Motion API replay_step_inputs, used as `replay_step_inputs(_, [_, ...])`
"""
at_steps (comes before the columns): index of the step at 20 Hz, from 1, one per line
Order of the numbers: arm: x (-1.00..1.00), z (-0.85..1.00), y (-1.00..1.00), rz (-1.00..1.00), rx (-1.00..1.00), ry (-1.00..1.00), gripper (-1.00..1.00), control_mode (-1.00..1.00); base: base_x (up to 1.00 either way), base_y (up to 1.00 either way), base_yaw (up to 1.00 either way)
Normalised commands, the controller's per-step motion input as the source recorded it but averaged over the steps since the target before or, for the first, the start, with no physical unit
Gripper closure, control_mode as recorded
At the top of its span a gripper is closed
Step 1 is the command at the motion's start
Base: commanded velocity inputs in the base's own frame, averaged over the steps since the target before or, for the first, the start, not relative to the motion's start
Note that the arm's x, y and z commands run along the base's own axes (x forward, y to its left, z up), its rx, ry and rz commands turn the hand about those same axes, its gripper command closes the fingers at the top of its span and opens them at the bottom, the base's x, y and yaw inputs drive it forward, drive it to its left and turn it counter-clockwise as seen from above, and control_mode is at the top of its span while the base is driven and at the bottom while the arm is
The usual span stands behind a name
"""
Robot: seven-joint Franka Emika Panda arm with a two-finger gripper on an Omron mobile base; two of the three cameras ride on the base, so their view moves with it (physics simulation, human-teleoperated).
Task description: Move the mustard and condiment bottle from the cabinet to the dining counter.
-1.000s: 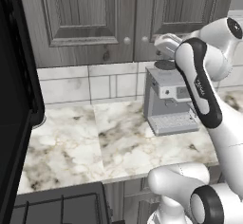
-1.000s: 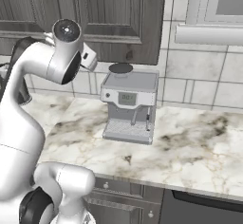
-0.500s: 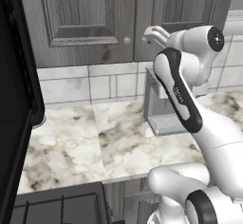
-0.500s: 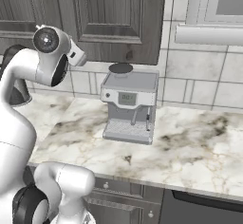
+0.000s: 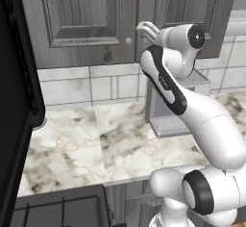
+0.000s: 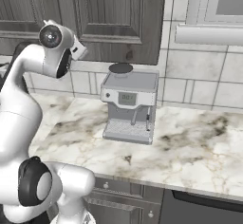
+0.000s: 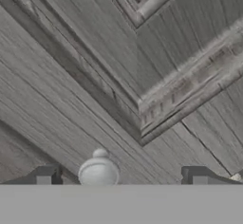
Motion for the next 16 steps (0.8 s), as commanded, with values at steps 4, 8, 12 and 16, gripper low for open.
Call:
replay_step_inputs(4, [0.71, 0.0, 0.0, 0.0, 0.03, 0.01, -1.0, -1.0, 0.0, 0.0, 0.0])
replay_step_inputs(8, [0.62, 0.0, 0.04, 0.0, 0.01, 0.0, -1.0, -1.0, 0.0, 0.0, 0.0])
replay_step_inputs(12, [0.45, -0.03, 0.15, 0.0, 0.0, 0.03, -1.0, -1.0, 0.0, 0.0, 0.0])
replay_step_inputs(16, [0.44, -0.27, 0.39, 0.0, 0.0, 0.02, 1.0, -1.0, 0.0, 0.0, 0.0])
